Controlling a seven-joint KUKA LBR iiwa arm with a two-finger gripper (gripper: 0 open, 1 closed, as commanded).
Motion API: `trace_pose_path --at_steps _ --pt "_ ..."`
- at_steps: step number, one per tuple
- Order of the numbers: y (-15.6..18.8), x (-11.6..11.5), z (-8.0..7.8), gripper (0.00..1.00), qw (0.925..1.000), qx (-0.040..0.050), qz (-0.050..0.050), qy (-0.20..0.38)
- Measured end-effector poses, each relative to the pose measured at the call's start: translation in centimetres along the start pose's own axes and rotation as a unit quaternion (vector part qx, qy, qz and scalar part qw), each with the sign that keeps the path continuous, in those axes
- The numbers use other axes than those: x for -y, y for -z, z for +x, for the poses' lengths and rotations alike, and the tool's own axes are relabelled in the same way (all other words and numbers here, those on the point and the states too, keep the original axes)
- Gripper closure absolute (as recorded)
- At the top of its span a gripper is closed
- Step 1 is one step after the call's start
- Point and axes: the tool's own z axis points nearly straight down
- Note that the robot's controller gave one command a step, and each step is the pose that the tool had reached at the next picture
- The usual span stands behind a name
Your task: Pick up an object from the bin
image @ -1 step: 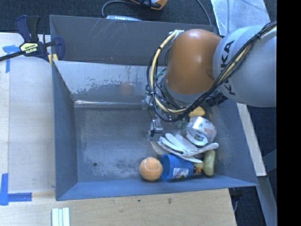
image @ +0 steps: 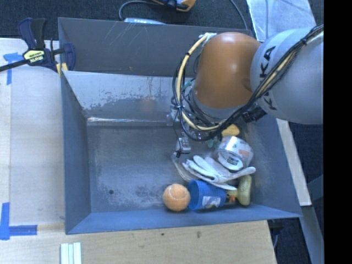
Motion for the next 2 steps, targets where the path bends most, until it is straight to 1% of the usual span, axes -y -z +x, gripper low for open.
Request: trace_pose_path --at_steps 1,2 --pt "-0.7 1.1 0.4 0.00 0.9996 0.0011 -0.001 0.028" --pt "-2.2 4.6 0.6 0.00 0.9987 -0.0009 0.001 0.051"
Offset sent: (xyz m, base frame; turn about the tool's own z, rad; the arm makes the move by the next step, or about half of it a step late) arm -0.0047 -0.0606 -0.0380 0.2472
